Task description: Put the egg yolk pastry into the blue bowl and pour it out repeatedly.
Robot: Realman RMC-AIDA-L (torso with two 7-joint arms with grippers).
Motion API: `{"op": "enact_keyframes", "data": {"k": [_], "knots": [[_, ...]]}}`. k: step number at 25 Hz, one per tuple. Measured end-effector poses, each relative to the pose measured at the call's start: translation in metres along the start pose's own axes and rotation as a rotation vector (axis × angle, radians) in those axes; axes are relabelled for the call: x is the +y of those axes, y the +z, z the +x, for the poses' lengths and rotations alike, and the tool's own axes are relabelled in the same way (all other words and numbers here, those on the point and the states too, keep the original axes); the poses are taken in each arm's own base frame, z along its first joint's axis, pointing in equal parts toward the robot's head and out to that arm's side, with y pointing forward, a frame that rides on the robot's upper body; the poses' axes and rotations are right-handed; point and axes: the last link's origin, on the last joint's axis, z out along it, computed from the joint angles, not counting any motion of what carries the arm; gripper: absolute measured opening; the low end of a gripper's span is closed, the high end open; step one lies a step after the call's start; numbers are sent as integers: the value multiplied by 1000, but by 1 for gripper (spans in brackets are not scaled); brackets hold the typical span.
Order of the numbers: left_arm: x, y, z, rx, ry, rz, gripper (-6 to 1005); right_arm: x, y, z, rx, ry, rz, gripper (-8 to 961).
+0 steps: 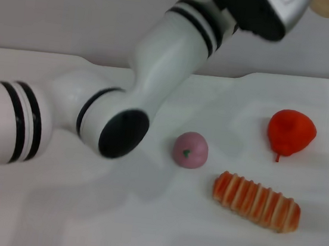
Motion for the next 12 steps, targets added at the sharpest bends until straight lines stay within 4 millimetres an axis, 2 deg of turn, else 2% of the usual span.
{"op": "enact_keyframes", "data": {"k": [8, 12], "knots": [[11, -28, 2, 99, 76, 18, -1, 0, 1, 0, 0, -1, -2, 576], [16, -35, 4, 129, 116, 11, -1, 1, 2, -1, -1, -2, -6, 576]]}}
